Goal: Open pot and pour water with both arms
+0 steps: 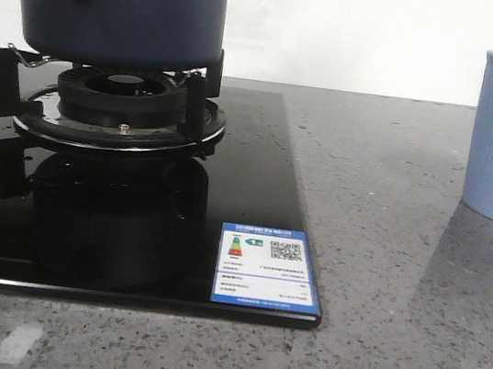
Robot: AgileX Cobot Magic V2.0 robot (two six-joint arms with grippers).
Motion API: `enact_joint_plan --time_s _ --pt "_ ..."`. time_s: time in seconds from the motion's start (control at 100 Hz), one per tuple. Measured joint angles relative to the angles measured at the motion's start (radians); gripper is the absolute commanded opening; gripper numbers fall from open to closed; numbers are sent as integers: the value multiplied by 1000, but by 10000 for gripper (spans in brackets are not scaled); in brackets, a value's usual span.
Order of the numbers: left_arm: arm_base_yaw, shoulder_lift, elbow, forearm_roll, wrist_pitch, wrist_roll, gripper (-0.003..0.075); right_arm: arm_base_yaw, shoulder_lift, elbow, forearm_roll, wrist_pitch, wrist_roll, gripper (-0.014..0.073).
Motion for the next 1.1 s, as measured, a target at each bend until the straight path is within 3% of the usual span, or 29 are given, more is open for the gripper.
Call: enact_joint_plan --time_s 0.27,0.55,0.8,1.1 --pt "0 -398 354 126 12 -113 -20 0 -30 26 -6 -51 -68 -64" --pt "0 -698 646 147 14 -155 -20 0 -181 153 -7 -37 -99 -64" --pt "0 -827 739 149 24 -160 -20 0 -335 231 -7 -3 -101 -64" --pt "0 -837 743 139 77 -162 -20 0 -397 248 -7 -28 -101 -69"
